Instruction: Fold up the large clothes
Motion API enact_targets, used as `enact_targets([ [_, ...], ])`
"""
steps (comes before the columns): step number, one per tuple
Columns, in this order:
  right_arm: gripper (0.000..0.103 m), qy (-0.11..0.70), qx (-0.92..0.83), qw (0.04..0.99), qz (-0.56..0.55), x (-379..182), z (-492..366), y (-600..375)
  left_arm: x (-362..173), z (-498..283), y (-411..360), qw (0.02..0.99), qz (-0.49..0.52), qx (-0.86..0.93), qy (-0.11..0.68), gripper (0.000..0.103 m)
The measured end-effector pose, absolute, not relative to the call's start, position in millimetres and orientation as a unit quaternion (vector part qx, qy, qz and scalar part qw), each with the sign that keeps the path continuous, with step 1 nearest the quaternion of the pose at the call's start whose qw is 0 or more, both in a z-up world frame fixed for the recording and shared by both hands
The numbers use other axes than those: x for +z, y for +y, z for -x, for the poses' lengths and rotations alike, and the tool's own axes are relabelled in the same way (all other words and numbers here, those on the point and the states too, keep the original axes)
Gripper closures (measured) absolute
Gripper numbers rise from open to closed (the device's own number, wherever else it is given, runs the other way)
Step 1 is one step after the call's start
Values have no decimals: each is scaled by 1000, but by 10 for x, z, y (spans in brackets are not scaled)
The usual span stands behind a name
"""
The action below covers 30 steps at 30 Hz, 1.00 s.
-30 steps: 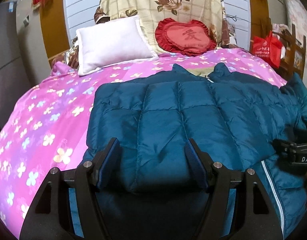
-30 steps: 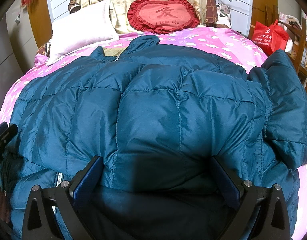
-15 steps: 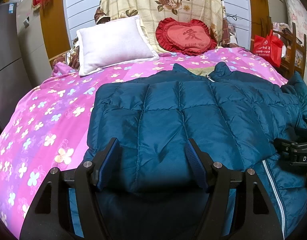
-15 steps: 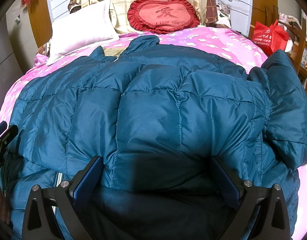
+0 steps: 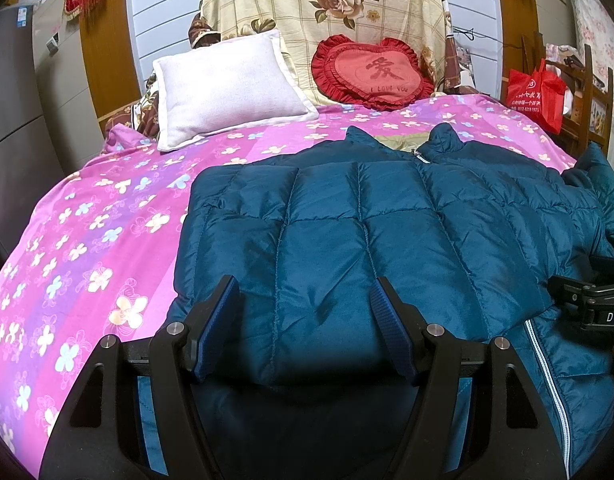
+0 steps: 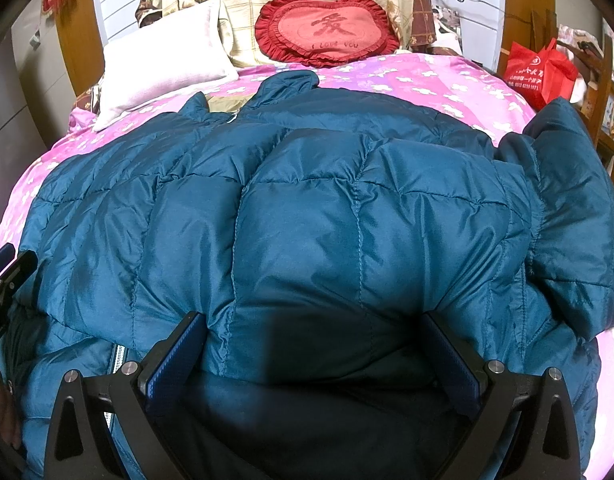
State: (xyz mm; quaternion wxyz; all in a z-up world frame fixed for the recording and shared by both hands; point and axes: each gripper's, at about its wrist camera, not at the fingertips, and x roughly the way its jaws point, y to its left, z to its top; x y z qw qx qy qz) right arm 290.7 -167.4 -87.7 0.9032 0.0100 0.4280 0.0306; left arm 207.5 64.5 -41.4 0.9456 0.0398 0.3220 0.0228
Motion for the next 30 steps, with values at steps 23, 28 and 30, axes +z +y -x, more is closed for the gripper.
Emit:
enact_targets([
  [23,0,409,14,912,-1,-816,-2810,-1652,-473,-2115,770,940,-7,25,339,34],
  [28,0,359,-50,932,0,-452,-2397,-1607,-528,-2202,911,930,32,34,365,34],
  [30,0,353,-78,932,-8,-326,-2213,-1605,-539,-2207,916,928,34,37,369,34],
])
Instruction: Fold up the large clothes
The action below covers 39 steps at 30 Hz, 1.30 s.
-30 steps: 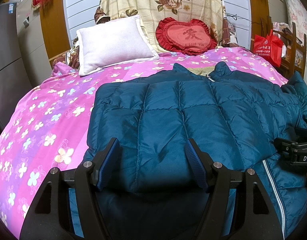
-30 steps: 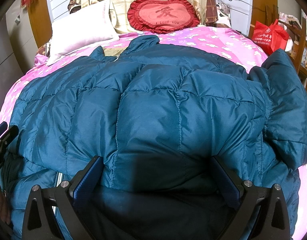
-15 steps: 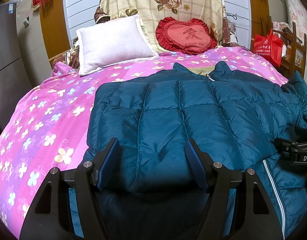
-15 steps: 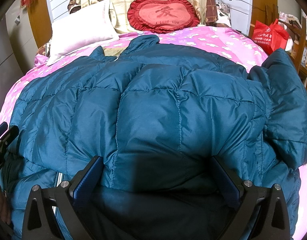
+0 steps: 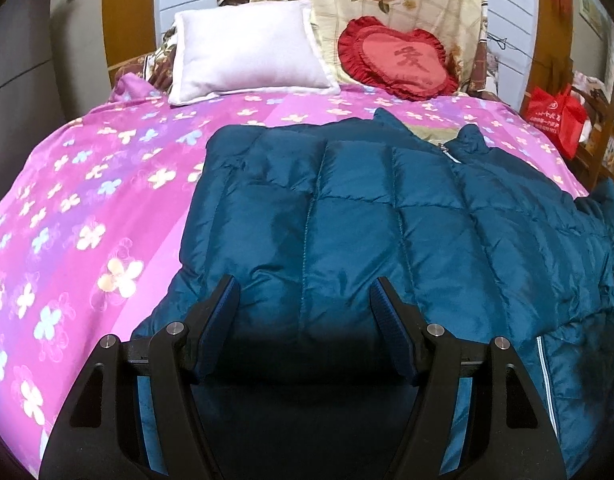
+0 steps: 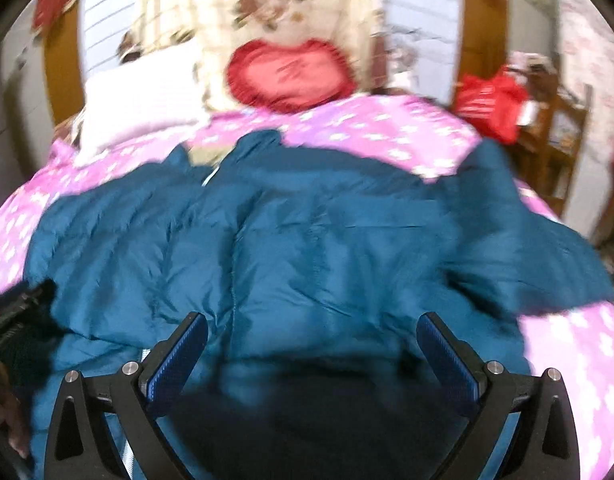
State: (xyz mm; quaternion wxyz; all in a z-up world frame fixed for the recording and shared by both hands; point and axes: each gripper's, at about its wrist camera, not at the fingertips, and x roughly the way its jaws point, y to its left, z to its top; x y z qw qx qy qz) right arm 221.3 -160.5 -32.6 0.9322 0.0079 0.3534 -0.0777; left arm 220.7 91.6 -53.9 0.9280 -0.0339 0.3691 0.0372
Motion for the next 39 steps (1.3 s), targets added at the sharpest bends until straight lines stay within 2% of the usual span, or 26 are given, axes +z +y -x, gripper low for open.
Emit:
enact_targets([
  [4,0,360,-132,923,-10,-169,-1796,-1631,-543,-2220,893,927,27,42,372,34],
  [13,0,315,-165,933,-55,69,-1153,-1984,-556,-2239,974,923,41,55,379,34],
  [20,0,319,-166,931,-58,61,-1111,-2149,-572,-2269,962,920,33,63,385,34],
  [39,0,383,-94,919,-15,-253,-1331,-1700,-595,-2285,1000,918,46,61,390,34],
])
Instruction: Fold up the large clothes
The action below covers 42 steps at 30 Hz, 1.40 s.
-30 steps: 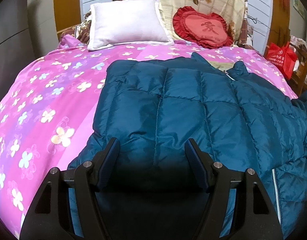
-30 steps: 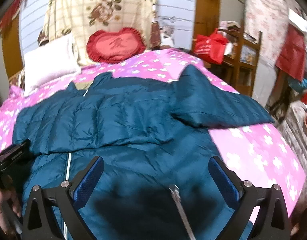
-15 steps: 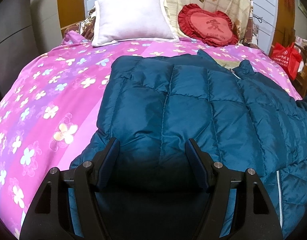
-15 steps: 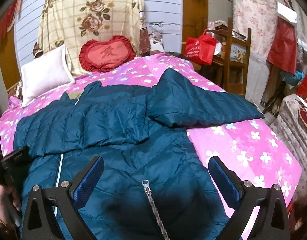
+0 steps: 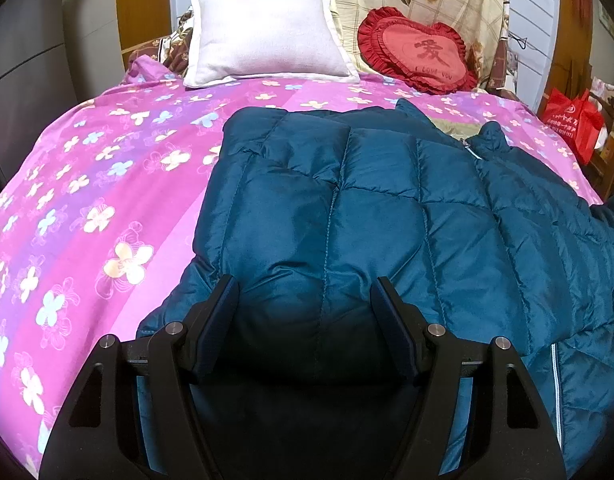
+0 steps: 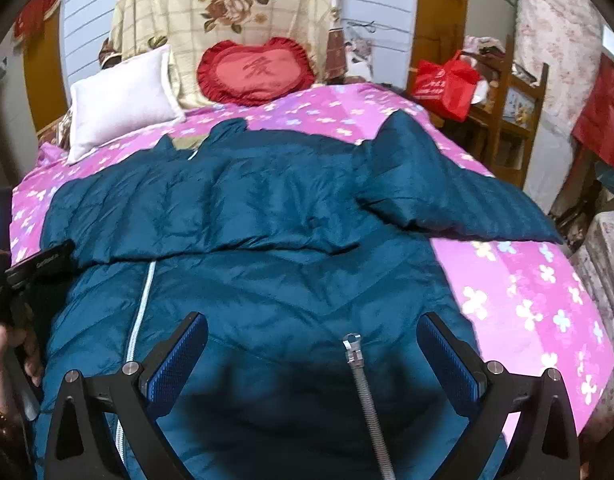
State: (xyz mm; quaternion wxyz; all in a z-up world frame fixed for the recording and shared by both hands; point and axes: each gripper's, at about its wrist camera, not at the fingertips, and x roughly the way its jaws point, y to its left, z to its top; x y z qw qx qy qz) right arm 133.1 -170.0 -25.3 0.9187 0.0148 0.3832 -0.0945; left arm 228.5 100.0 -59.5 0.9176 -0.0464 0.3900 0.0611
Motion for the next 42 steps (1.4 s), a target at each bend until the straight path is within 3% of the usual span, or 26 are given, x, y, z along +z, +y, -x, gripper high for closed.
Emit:
enact_targets([
  [21,0,399,-77,914,2,-418,-1392,-1706,-592,-2289,938,912,26,75,402,31],
  [27,0,374,-140,917,-25,-317,-1361,-2680,-462,-1804,747,902,48,39,428,31],
  [32,0,364,-198,908,-64,-164,-1466,-3874,-624,-1487,386,914,-13,7,406,29],
  [39,0,382,-302,859,-160,-370,-1664,-5747,-641,-1510,619,909,61,22,411,25],
  [42,0,383,-297,851,-202,-499,-1780,-6126,-638,-1514,588,909,56,29,411,25],
])
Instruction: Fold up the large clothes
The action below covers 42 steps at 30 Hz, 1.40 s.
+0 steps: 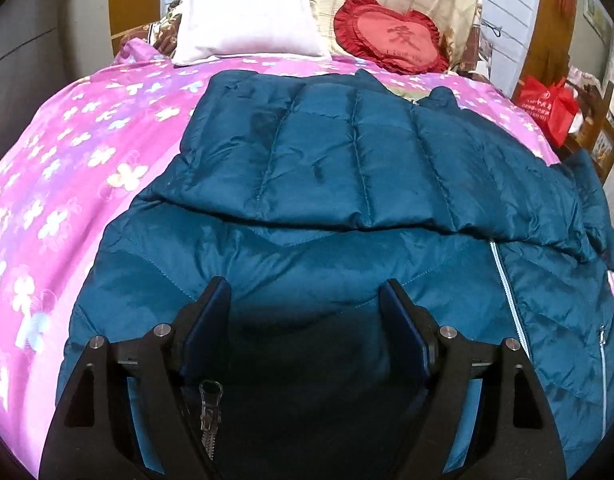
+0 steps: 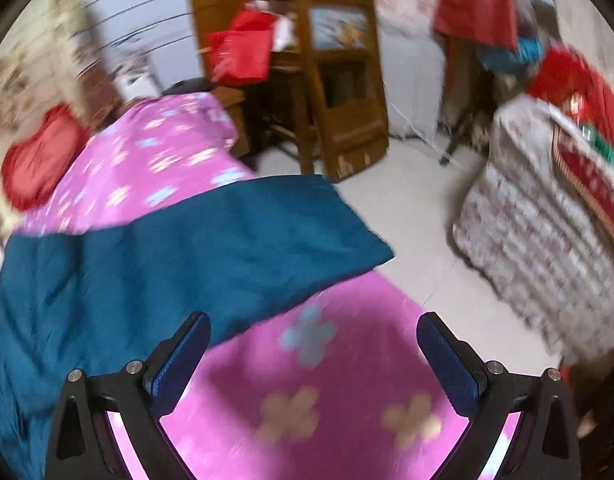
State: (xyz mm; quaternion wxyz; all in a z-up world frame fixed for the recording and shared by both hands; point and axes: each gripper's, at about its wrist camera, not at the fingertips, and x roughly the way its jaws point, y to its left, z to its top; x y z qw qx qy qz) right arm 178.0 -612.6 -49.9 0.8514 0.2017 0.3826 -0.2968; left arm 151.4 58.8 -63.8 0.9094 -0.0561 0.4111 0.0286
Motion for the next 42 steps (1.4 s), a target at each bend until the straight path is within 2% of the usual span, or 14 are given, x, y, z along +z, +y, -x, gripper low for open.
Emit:
enact_targets([
  [10,0,430,-285,824,-234,-922,-2223,-6589,-636,-1528,601,909,55,29,412,25],
  [16,0,415,-254,835,-255,-971,-2321,-6685,-637,-1529,607,909,53,32,413,25],
  [17,7,407,-252,844,-242,-935,-2337,-6647,-637,-1530,615,909,55,32,413,25],
  [18,20,394,-249,856,-224,-889,-2340,-6585,-636,-1530,615,909,56,33,412,25],
  [19,27,384,-251,865,-203,-849,-2347,-6521,-640,-1530,607,909,55,33,412,25],
  [21,58,367,-247,880,-176,-784,-2342,-6398,-641,-1536,610,909,55,33,413,25],
  [23,72,351,-257,888,-152,-710,-2320,-6287,-642,-1539,613,908,57,33,413,25],
  [26,83,317,-260,903,-126,-539,-2199,-6068,-644,-1532,617,908,60,32,413,25],
  [30,87,287,-268,914,-105,-193,-1982,-5665,-645,-1537,623,908,61,32,413,25],
  [36,87,283,-205,934,-69,271,-1781,-4680,-644,-1536,627,908,62,32,413,25],
  [42,87,280,-125,950,-50,210,-1649,-3416,-625,-1498,666,906,64,33,418,25],
])
